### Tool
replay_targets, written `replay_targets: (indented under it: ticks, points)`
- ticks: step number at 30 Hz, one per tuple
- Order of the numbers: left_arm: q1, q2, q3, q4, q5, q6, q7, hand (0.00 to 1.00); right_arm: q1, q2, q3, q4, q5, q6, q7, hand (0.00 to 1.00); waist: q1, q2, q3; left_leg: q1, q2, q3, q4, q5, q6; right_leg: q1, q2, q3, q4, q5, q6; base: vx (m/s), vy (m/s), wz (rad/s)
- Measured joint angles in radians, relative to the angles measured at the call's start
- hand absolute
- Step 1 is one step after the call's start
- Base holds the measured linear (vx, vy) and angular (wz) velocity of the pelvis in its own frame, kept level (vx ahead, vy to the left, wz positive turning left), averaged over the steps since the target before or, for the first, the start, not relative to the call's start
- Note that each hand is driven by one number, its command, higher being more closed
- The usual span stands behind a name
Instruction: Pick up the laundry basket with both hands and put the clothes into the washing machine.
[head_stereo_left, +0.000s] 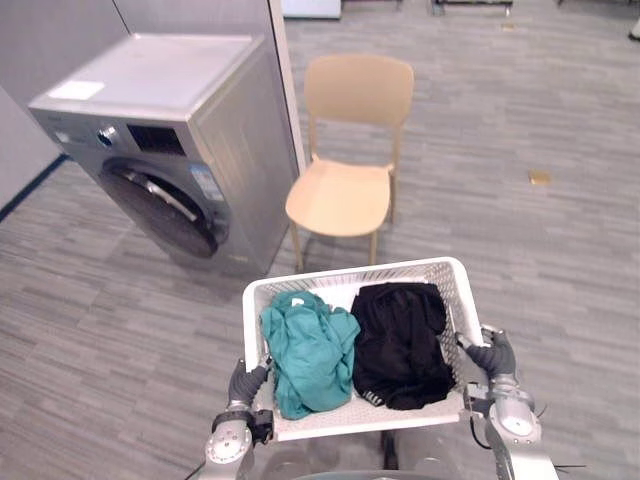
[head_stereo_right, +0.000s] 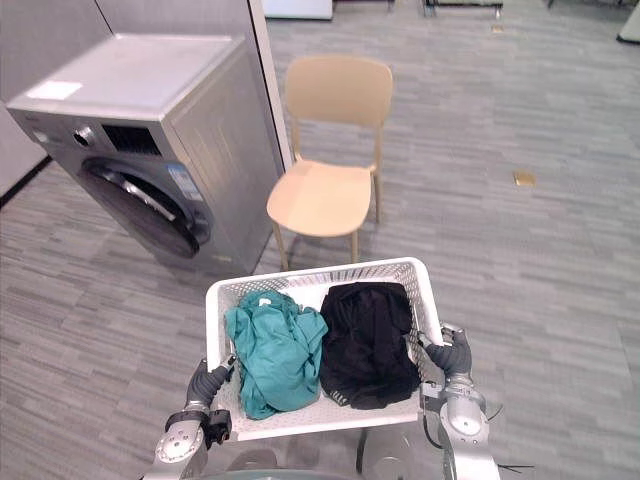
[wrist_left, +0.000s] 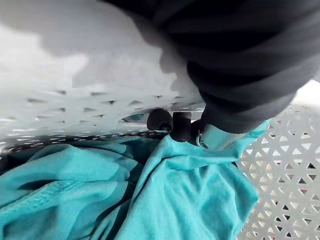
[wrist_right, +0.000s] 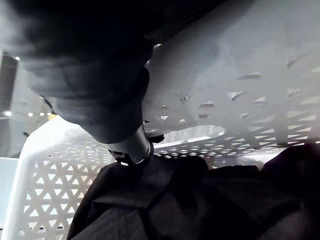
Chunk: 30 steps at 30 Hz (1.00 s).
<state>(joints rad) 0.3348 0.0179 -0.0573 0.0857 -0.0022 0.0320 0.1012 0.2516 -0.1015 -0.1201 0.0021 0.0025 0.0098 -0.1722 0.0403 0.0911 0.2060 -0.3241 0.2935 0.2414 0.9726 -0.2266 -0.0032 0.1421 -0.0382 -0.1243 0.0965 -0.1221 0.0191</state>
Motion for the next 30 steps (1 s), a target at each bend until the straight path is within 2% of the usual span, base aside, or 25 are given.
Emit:
replay_targets:
  ticks: [1,2,3,4,5,6,7,8,9,10,11,12,13,14,16,17,18,19,20,23,24,25,27,28,30]
  points:
    - [0.000,-0.001,-0.002,0.001,0.006,0.001,-0.008,1.00,-0.006,-0.004,-0.004,0.020,0.001,0.000,-0.001,1.00,0.001,-0.009,0.002,-0.019,-0.042,-0.011,-0.212,0.005,-0.013,0.026,-0.032,-0.003,-0.009,-0.019,0.028,0.50,0.224,0.01]
    - [0.000,-0.003,-0.004,0.002,0.011,0.003,-0.010,1.00,-0.011,-0.006,-0.008,0.032,0.003,0.000,-0.001,1.00,0.000,-0.011,0.002,-0.021,-0.072,-0.032,-0.335,0.021,-0.036,0.041,-0.048,-0.005,-0.016,-0.030,0.045,0.60,0.327,0.02]
    - [0.001,-0.006,-0.013,0.002,0.016,0.004,-0.011,1.00,-0.019,-0.010,-0.018,0.056,0.005,-0.002,-0.001,1.00,0.001,-0.006,0.000,-0.004,-0.121,-0.093,-0.572,0.082,-0.085,0.067,-0.069,-0.006,-0.026,-0.055,0.082,0.48,0.292,-0.06]
    - [-0.003,-0.002,-0.018,0.007,0.020,0.009,-0.010,1.00,-0.034,-0.008,-0.020,0.104,0.007,-0.002,-0.001,1.00,0.002,-0.016,0.000,0.022,-0.159,-0.094,-0.619,0.202,-0.039,0.104,-0.097,0.001,-0.048,-0.073,0.108,0.48,0.291,-0.06]
    - [-0.007,0.011,-0.016,0.006,0.024,0.014,-0.005,1.00,-0.043,0.008,-0.019,0.127,0.007,0.001,-0.002,1.00,-0.001,-0.045,-0.002,0.023,-0.182,-0.085,-0.609,0.178,-0.038,0.112,-0.124,0.003,-0.056,-0.073,0.108,0.48,0.266,-0.01]
    - [-0.015,0.025,-0.015,0.004,0.035,0.016,-0.004,1.00,-0.047,0.017,-0.022,0.134,0.007,0.000,-0.002,1.00,-0.001,-0.059,-0.004,-0.010,-0.197,-0.083,-0.526,0.116,-0.006,0.113,-0.145,0.012,-0.046,-0.069,0.110,0.59,0.332,0.02]
    - [-0.016,0.024,-0.016,0.005,0.036,0.024,-0.004,1.00,-0.047,0.016,-0.022,0.135,0.007,0.000,0.000,1.00,0.002,-0.059,-0.003,-0.033,-0.197,-0.077,-0.429,0.042,0.014,0.108,-0.158,0.035,-0.001,-0.076,0.123,0.48,0.276,-0.08]
    - [-0.013,0.023,-0.016,0.005,0.036,0.028,-0.004,1.00,-0.048,0.017,-0.022,0.136,0.007,0.000,0.000,1.00,0.003,-0.060,-0.003,-0.029,-0.195,-0.065,-0.398,0.005,0.021,0.094,-0.169,0.049,0.051,-0.086,0.139,0.46,0.293,-0.36]
    - [-0.007,0.025,-0.016,0.005,0.035,0.031,-0.004,1.00,-0.052,0.016,-0.021,0.139,0.001,0.000,0.001,1.00,0.003,-0.060,-0.003,0.001,-0.196,-0.038,-0.378,-0.047,0.031,0.021,-0.190,0.088,0.231,-0.101,0.163,0.43,0.284,-0.57]
    - [-0.007,0.036,-0.016,0.005,0.034,0.031,-0.004,1.00,-0.065,0.020,-0.017,0.147,-0.005,0.000,0.001,1.00,0.001,-0.062,-0.003,0.048,-0.199,-0.004,-0.387,-0.072,0.039,-0.099,-0.209,0.136,0.494,-0.099,0.196,0.42,0.266,-0.60]
    - [-0.008,0.046,-0.016,0.005,0.033,0.031,-0.004,1.00,-0.070,0.023,-0.015,0.158,-0.005,0.000,0.001,1.00,-0.002,-0.065,-0.004,0.078,-0.203,0.014,-0.401,-0.079,0.045,-0.154,-0.214,0.148,0.616,-0.104,0.207,0.40,0.199,-0.48]
    - [-0.009,0.058,-0.016,0.005,0.033,0.032,-0.004,1.00,-0.078,0.026,-0.007,0.182,-0.006,0.000,0.001,1.00,-0.011,-0.066,-0.004,0.131,-0.210,0.033,-0.430,-0.084,0.048,-0.216,-0.221,0.143,0.742,-0.110,0.203,0.40,0.129,-0.41]
    - [-0.007,0.073,-0.013,0.005,0.033,0.032,0.001,1.00,-0.090,0.028,0.005,0.214,-0.007,0.000,0.001,1.00,-0.022,-0.064,-0.004,0.204,-0.214,0.058,-0.482,-0.084,0.049,-0.271,-0.223,0.090,0.812,-0.122,0.176,0.45,0.104,-0.54]
    - [-0.007,0.090,-0.010,0.004,0.033,0.032,0.011,1.00,-0.092,0.038,0.018,0.222,-0.011,-0.001,0.001,1.00,-0.025,-0.058,-0.007,0.277,-0.215,0.075,-0.545,-0.087,0.053,-0.325,-0.206,0.017,0.795,-0.148,0.127,0.34,0.044,-0.49]
    - [-0.013,0.095,-0.003,0.004,0.032,0.030,0.014,1.00,-0.092,0.044,0.023,0.219,-0.011,-0.003,0.001,1.00,-0.030,-0.058,-0.007,0.314,-0.213,0.083,-0.581,-0.087,0.053,-0.366,-0.180,-0.025,0.730,-0.167,0.094,0.23,-0.029,-0.26]
    - [-0.022,0.095,-0.003,0.004,0.032,0.029,0.014,1.00,-0.092,0.038,0.025,0.219,-0.011,-0.003,0.001,1.00,-0.030,-0.062,-0.007,0.332,-0.210,0.089,-0.612,-0.085,0.046,-0.405,-0.146,-0.058,0.608,-0.169,0.084,0.24,-0.093,-0.09]
    - [-0.028,0.095,-0.004,0.004,0.032,0.029,0.013,1.00,-0.093,0.031,0.025,0.219,-0.010,-0.003,0.001,1.00,-0.030,-0.066,-0.007,0.339,-0.207,0.089,-0.626,-0.083,0.035,-0.418,-0.120,-0.075,0.477,-0.138,0.059,0.29,-0.127,0.02]
    - [-0.029,0.101,-0.009,0.006,0.032,0.028,0.012,1.00,-0.093,0.031,0.026,0.219,-0.010,-0.003,0.001,1.00,-0.030,-0.078,-0.006,0.340,-0.213,0.083,-0.625,-0.088,0.017,-0.408,-0.099,-0.068,0.339,-0.021,0.025,0.33,-0.133,0.26]
    - [-0.034,0.085,-0.019,0.037,0.034,0.031,0.012,1.00,-0.087,0.017,0.020,0.227,-0.010,0.000,-0.001,1.00,-0.051,-0.055,-0.008,0.348,-0.188,0.030,-0.627,-0.085,-0.009,-0.365,-0.058,-0.073,0.286,0.034,0.009,0.30,-0.114,0.21]
    - [-0.033,0.062,-0.021,0.045,0.035,0.031,0.008,1.00,-0.078,0.009,0.016,0.208,-0.010,0.000,-0.001,1.00,-0.052,-0.050,-0.002,0.311,-0.150,-0.027,-0.522,-0.083,-0.015,-0.325,-0.033,-0.107,0.257,0.014,-0.011,0.26,-0.150,0.19]
    - [-0.039,0.054,-0.026,0.044,0.035,0.031,0.003,1.00,-0.051,0.009,0.003,0.183,-0.010,0.000,-0.001,1.00,-0.053,-0.045,0.007,0.262,-0.120,-0.045,-0.382,-0.067,-0.038,-0.277,-0.025,-0.133,0.239,-0.005,-0.014,0.28,-0.152,0.53]
    - [-0.039,0.043,-0.028,0.044,0.035,0.031,-0.007,1.00,-0.014,0.009,-0.003,0.139,-0.008,0.000,-0.006,1.00,-0.050,-0.039,0.015,0.213,-0.084,-0.048,-0.218,-0.018,-0.060,-0.221,-0.019,-0.152,0.220,-0.019,-0.021,0.27,-0.116,0.47]
    - [-0.032,0.042,-0.030,0.038,0.035,0.030,-0.012,1.00,0.028,0.013,-0.005,0.062,0.002,-0.002,-0.019,1.00,-0.023,-0.045,0.015,0.157,-0.052,-0.045,-0.126,-0.017,-0.045,-0.168,-0.019,-0.156,0.198,-0.039,-0.023,0.21,-0.008,0.14]
    - [-0.033,0.036,-0.029,0.023,0.035,0.029,-0.012,1.00,0.029,0.015,-0.010,0.032,0.002,-0.003,-0.026,1.00,-0.020,-0.043,0.012,0.122,-0.049,-0.051,-0.156,-0.031,-0.022,-0.154,-0.023,-0.160,0.188,-0.047,-0.022,0.20,0.019,0.06]
    - [-0.047,0.033,-0.030,0.005,0.035,0.023,-0.012,1.00,0.021,0.017,-0.020,0.026,0.006,-0.004,-0.030,1.00,-0.018,-0.042,0.012,0.088,-0.062,-0.054,-0.288,-0.033,-0.017,-0.146,-0.038,-0.165,0.177,-0.046,-0.004,0.18,0.094,0.13]
